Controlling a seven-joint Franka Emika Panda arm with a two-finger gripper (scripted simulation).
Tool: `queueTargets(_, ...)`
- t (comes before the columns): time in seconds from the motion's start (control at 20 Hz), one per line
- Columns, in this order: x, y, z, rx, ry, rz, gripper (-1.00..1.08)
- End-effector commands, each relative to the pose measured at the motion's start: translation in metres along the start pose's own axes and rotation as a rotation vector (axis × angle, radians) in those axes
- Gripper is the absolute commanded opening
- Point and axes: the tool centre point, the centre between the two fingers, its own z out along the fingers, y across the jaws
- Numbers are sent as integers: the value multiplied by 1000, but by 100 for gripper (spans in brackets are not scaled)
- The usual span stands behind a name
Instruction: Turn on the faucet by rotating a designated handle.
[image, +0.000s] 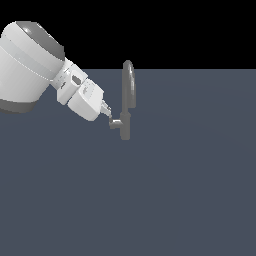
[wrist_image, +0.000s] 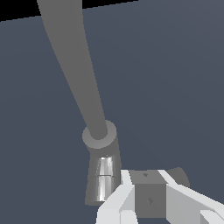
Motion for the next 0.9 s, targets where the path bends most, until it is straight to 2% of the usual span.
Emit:
queueTargets(0.0,-1,15,11,-26,9,-4,-100)
queueTargets(0.05,-2,5,0,-1,5,-6,-100)
queueTargets(0.6,-30,42,41,-25,9,-4,-100)
queueTargets(0.65,-30,42,41,-25,9,-4,-100)
queueTargets(0.7,-27,30,25,7,4,-2,-100)
queueTargets(0.85,-38,31,38,-2,5,-2,-100)
